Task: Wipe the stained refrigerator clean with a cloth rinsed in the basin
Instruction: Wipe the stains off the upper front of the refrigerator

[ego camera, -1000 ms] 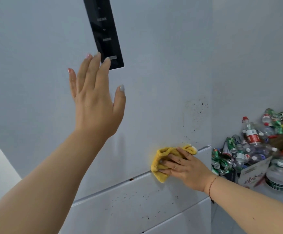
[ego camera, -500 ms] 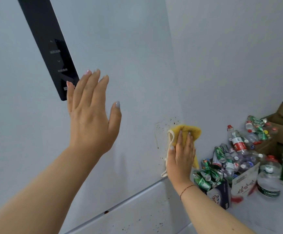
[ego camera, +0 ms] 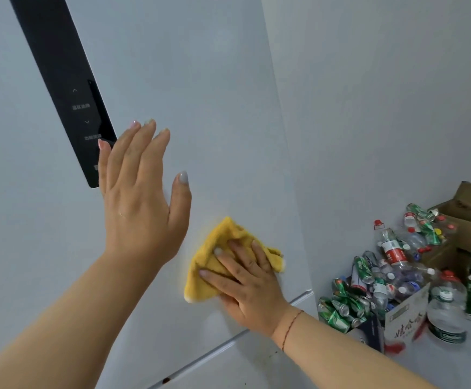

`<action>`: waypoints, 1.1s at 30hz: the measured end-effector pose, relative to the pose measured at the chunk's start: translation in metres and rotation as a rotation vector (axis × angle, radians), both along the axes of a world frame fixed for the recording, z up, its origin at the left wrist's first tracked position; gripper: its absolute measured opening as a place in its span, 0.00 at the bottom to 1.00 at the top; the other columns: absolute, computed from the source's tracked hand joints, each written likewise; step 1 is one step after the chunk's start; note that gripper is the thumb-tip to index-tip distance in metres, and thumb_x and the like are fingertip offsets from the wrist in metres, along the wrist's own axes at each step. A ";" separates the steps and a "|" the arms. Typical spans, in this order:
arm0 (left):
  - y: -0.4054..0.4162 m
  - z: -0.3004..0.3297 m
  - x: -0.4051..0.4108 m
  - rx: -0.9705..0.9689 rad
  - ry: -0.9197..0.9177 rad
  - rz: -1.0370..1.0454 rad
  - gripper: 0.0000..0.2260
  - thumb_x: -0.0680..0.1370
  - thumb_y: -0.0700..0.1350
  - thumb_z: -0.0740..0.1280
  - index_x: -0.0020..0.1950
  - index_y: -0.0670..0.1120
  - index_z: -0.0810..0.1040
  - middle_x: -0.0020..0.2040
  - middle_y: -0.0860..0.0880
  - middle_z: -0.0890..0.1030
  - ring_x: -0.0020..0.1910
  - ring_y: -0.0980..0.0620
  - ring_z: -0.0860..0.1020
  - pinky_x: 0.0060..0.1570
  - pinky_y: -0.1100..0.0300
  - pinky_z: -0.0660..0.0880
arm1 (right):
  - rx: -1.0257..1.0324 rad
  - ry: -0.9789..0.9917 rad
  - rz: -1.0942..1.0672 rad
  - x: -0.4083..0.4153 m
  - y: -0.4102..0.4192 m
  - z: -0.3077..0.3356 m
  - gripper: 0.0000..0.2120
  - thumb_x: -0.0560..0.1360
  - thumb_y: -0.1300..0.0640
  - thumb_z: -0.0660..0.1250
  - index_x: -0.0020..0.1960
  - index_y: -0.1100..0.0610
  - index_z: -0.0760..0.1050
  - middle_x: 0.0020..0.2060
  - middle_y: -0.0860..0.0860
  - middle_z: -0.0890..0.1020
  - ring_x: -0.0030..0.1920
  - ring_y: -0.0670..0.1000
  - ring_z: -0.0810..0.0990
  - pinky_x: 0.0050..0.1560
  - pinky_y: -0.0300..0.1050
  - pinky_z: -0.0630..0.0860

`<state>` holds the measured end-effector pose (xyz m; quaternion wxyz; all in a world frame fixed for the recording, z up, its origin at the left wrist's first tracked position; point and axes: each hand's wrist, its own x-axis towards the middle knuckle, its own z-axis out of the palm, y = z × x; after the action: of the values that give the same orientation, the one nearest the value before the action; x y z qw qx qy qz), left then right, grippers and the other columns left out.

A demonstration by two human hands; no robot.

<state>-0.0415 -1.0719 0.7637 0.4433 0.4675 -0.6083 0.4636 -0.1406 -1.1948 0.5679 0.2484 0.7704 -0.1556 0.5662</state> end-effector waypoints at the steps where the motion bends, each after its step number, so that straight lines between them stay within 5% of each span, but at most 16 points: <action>1: -0.001 0.000 -0.002 -0.001 0.005 -0.004 0.21 0.79 0.47 0.57 0.69 0.38 0.71 0.70 0.40 0.71 0.74 0.43 0.63 0.75 0.43 0.51 | -0.059 0.077 0.010 -0.007 -0.005 -0.007 0.21 0.78 0.49 0.64 0.70 0.41 0.68 0.73 0.46 0.65 0.75 0.54 0.62 0.73 0.60 0.56; 6: -0.008 -0.006 -0.006 0.009 0.002 -0.005 0.21 0.80 0.46 0.57 0.69 0.37 0.72 0.70 0.40 0.71 0.73 0.43 0.64 0.75 0.45 0.51 | -0.202 0.343 -0.041 -0.057 -0.040 -0.028 0.23 0.77 0.55 0.64 0.70 0.39 0.67 0.72 0.43 0.67 0.74 0.49 0.62 0.74 0.53 0.57; 12: -0.005 -0.010 -0.006 0.004 -0.006 -0.006 0.20 0.79 0.45 0.58 0.68 0.37 0.73 0.70 0.40 0.72 0.73 0.42 0.64 0.75 0.45 0.51 | -0.202 0.444 -0.156 -0.112 -0.069 -0.037 0.25 0.77 0.60 0.62 0.71 0.42 0.66 0.72 0.44 0.65 0.73 0.50 0.63 0.74 0.53 0.56; 15: 0.001 -0.011 -0.001 0.005 -0.009 0.017 0.20 0.79 0.44 0.59 0.67 0.36 0.73 0.69 0.39 0.72 0.73 0.41 0.64 0.76 0.46 0.51 | -0.020 0.303 -0.195 -0.134 -0.073 -0.043 0.35 0.71 0.70 0.62 0.73 0.46 0.62 0.77 0.45 0.56 0.76 0.50 0.55 0.72 0.54 0.62; 18: 0.010 -0.015 0.003 0.034 0.008 0.020 0.20 0.79 0.44 0.59 0.68 0.36 0.72 0.70 0.39 0.71 0.73 0.45 0.63 0.76 0.54 0.50 | 0.442 -0.033 -0.108 -0.137 -0.056 -0.039 0.41 0.72 0.71 0.67 0.77 0.45 0.56 0.76 0.46 0.57 0.74 0.50 0.59 0.66 0.59 0.70; 21: 0.021 -0.024 0.003 0.074 0.054 -0.040 0.19 0.78 0.44 0.59 0.67 0.36 0.73 0.69 0.41 0.72 0.72 0.49 0.63 0.74 0.61 0.53 | 0.977 -0.588 0.246 -0.122 -0.009 -0.008 0.20 0.81 0.50 0.58 0.73 0.46 0.65 0.68 0.49 0.72 0.66 0.53 0.72 0.64 0.61 0.72; 25: 0.040 -0.040 -0.005 0.202 0.141 -0.160 0.17 0.77 0.45 0.59 0.63 0.41 0.76 0.62 0.53 0.74 0.65 0.56 0.69 0.66 0.68 0.63 | 1.437 -1.270 1.151 -0.105 0.061 0.043 0.16 0.82 0.49 0.53 0.62 0.49 0.77 0.56 0.55 0.82 0.55 0.58 0.82 0.51 0.63 0.79; 26: 0.046 -0.044 -0.008 0.268 0.209 -0.191 0.17 0.76 0.46 0.59 0.62 0.45 0.77 0.60 0.57 0.75 0.62 0.60 0.71 0.60 0.74 0.64 | 1.542 -1.202 1.445 -0.103 0.073 0.053 0.20 0.82 0.46 0.51 0.63 0.52 0.78 0.58 0.57 0.82 0.56 0.59 0.81 0.50 0.64 0.79; 28: 0.058 -0.048 -0.015 0.433 0.386 -0.229 0.12 0.77 0.50 0.61 0.58 0.53 0.78 0.55 0.63 0.77 0.53 0.66 0.75 0.49 0.79 0.66 | 1.610 -0.896 1.954 -0.093 0.091 0.063 0.26 0.80 0.41 0.55 0.70 0.57 0.69 0.69 0.60 0.69 0.69 0.62 0.69 0.64 0.69 0.67; 31: 0.067 -0.056 -0.016 0.756 0.612 -0.173 0.07 0.78 0.54 0.62 0.49 0.56 0.79 0.46 0.61 0.81 0.46 0.67 0.77 0.42 0.74 0.71 | 1.750 -0.897 1.990 -0.089 0.107 0.073 0.40 0.55 0.46 0.82 0.64 0.57 0.77 0.66 0.63 0.74 0.64 0.67 0.74 0.60 0.73 0.67; 33: 0.073 -0.060 -0.010 0.962 0.845 -0.239 0.15 0.78 0.59 0.61 0.45 0.50 0.82 0.43 0.54 0.84 0.44 0.56 0.81 0.49 0.55 0.79 | 1.820 -0.888 1.972 -0.078 0.122 0.083 0.44 0.48 0.50 0.85 0.62 0.59 0.79 0.62 0.63 0.78 0.60 0.68 0.77 0.55 0.74 0.70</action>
<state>-0.0512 -0.9990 0.7038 0.4340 0.6850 -0.5690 -0.1368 -0.2185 -1.0729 0.6511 -0.8894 0.2104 0.0692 0.3999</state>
